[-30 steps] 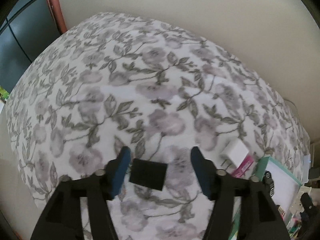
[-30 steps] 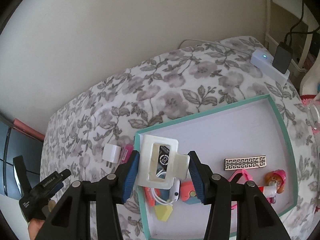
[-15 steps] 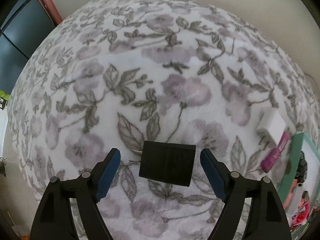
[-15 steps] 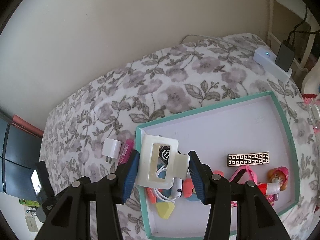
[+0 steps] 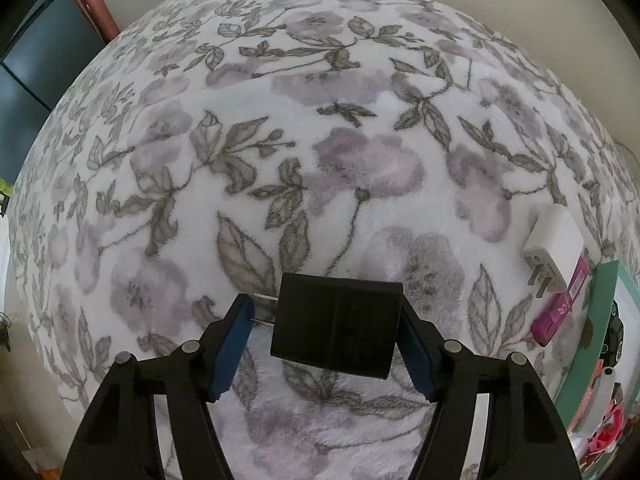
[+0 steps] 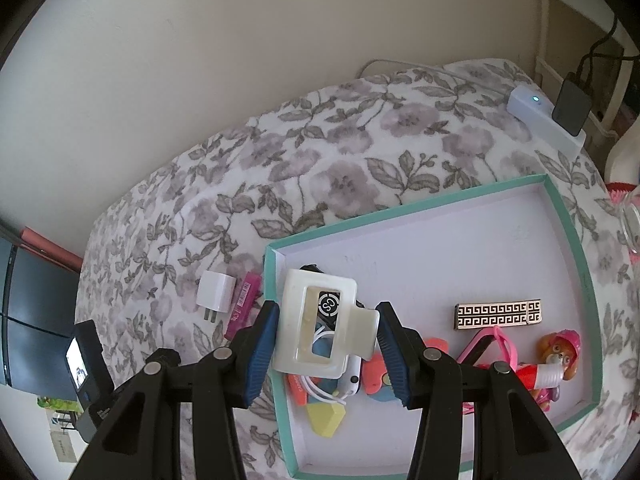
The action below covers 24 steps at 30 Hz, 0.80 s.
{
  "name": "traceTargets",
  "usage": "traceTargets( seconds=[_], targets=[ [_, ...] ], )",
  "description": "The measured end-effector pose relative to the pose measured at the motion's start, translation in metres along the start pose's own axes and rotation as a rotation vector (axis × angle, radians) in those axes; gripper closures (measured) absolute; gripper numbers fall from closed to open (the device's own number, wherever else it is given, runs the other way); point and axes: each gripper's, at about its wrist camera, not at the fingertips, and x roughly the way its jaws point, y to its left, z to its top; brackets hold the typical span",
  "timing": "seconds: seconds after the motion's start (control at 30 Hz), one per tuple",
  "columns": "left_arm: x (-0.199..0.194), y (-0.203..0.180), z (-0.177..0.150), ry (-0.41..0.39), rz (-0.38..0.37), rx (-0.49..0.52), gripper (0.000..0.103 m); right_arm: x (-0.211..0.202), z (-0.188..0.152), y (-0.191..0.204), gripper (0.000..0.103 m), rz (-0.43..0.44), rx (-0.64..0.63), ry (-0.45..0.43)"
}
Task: Organize rigid objects
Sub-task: 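Carry the white clip holder and black charger over the tray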
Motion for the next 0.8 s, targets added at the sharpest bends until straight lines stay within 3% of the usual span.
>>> traceTargets(
  seconds=[0.2,0.43,0.63,0.8],
  targets=[
    [-0.005,-0.010,0.003,-0.011,-0.005,0.013,0.033,0.001,0.000,-0.001,0.051,0.000,0.004,0.001],
    [-0.047,-0.030,0.008,-0.086,-0.145,0.020,0.033,-0.001,0.001,-0.005,0.051,-0.005,0.010,-0.007],
    [-0.096,-0.078,0.000,-0.186,-0.256,0.133,0.033,0.003,0.002,-0.023,0.051,-0.096,0.021,-0.010],
    [-0.121,-0.138,-0.021,-0.213,-0.338,0.266,0.033,-0.002,0.005,-0.058,0.051,-0.223,0.064,-0.034]
  ],
)
